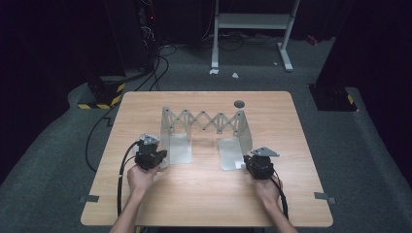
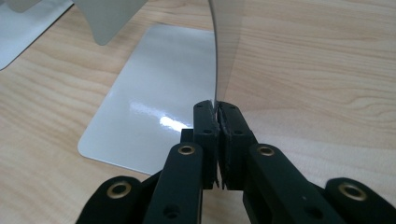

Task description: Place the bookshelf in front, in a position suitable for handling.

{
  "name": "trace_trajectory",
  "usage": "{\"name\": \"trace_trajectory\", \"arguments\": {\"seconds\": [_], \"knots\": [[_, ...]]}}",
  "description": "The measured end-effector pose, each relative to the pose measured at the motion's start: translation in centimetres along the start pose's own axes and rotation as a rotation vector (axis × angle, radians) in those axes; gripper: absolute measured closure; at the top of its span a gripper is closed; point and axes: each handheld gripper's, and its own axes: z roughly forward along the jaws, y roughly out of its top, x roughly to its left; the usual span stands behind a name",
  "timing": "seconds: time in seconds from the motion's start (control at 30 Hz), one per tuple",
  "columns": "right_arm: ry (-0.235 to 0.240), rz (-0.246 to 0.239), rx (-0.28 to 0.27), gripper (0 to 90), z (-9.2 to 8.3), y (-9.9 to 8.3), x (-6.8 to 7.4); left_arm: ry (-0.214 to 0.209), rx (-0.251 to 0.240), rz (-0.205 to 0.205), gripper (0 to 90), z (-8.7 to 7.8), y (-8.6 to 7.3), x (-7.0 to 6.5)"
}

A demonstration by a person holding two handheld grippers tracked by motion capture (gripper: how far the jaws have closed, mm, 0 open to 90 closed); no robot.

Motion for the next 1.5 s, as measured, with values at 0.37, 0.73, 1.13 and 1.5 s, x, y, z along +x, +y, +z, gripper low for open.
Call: {"name": "trace_trajectory", "arguments": {"seconds": [0.37, 0.73, 1.13, 1.5], "knots": [[-0.004, -0.003, -0.011, 87.4, -0.7, -0.8, 0.8, 0.074, -0.017, -0.043, 73.6, 0.2, 0.3, -0.3], [-0.005, -0.003, -0.008, 87.4, -0.8, -0.8, 0.8, 0.146, -0.022, -0.068, 84.4, 1.3, 1.0, -0.6], [-0.009, -0.005, -0.006, 86.9, -1.3, -1.3, 1.0, 0.16, -0.017, -0.068, 87.8, -0.6, -0.8, -0.6], [0.025, -0.012, 0.003, 73.7, -1.5, -1.9, 0.8, 0.109, -0.009, -0.072, 73.7, -1.3, -1.4, -0.4]]}}
